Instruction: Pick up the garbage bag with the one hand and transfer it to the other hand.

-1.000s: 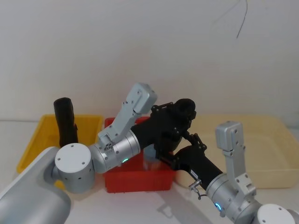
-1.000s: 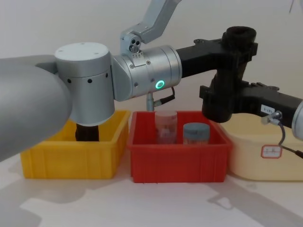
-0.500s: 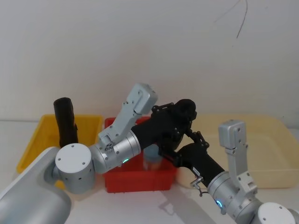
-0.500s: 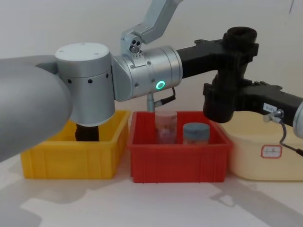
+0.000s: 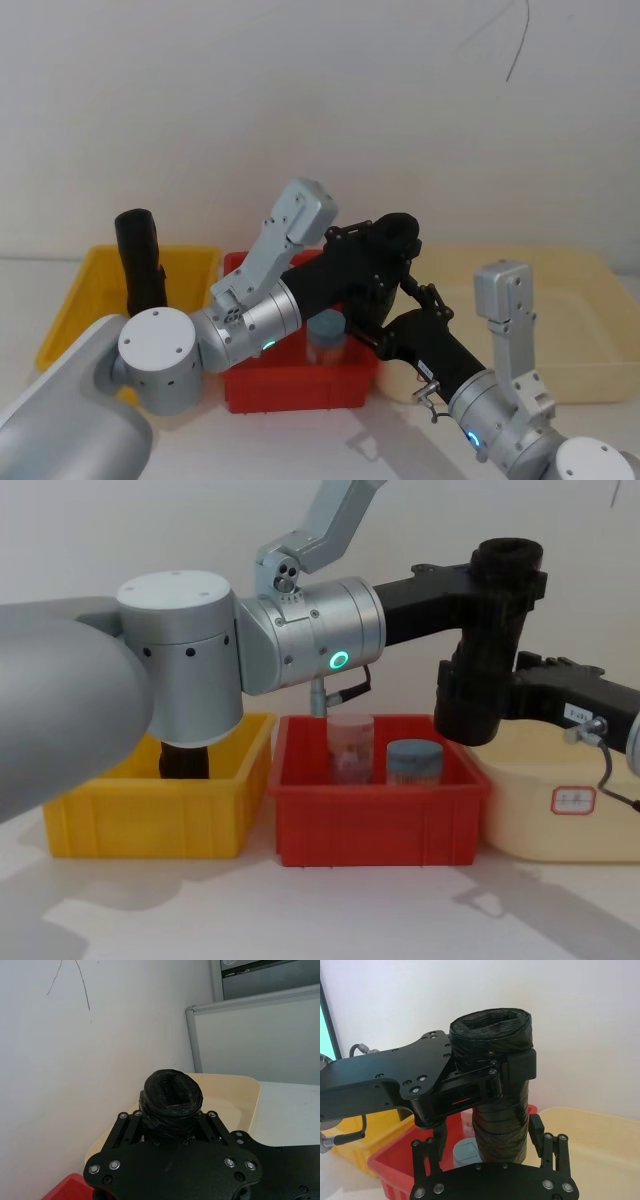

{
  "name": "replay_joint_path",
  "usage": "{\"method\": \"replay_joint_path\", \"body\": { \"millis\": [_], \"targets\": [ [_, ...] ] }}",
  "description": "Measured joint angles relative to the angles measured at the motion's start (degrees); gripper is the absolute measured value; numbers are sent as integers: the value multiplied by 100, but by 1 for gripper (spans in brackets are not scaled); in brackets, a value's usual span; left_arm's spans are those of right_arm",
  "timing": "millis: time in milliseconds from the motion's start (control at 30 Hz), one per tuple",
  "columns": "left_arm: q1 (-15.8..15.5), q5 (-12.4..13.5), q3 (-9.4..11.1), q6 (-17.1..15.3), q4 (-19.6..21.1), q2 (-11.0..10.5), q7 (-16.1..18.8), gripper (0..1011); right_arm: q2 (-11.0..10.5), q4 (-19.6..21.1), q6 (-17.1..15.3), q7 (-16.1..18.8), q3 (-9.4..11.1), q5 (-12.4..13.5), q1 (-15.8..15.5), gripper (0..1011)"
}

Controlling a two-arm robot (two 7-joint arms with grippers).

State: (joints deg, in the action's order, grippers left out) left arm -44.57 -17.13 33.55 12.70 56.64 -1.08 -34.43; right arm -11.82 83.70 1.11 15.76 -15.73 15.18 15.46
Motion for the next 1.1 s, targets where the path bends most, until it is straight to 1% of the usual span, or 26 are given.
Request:
{"method": "replay_joint_path", "body": {
  "millis": [233,667,767,933,1067,1100],
  "targets": [
    [0,-1,-5,0,0,0,1,359,37,-120,35,47,-30,-1,89,1000],
    [-1,-1,-6,0,0,0,2,358,136,-459,79,92,-107,-26,354,1000],
    [-1,-1,-6,0,0,0,2,359,157,-517,39,86,-117,-38,403,1000],
    [-1,-1,-6,0,0,0,2,359,200,-620,-119,31,-121,-62,498,997],
    [0,-1,-6,0,0,0,3,359,224,-686,-225,-4,-120,-76,548,929],
    [-1,-1,-6,0,0,0,3,358,234,-706,-259,-21,-118,-81,564,886]
  ]
}}
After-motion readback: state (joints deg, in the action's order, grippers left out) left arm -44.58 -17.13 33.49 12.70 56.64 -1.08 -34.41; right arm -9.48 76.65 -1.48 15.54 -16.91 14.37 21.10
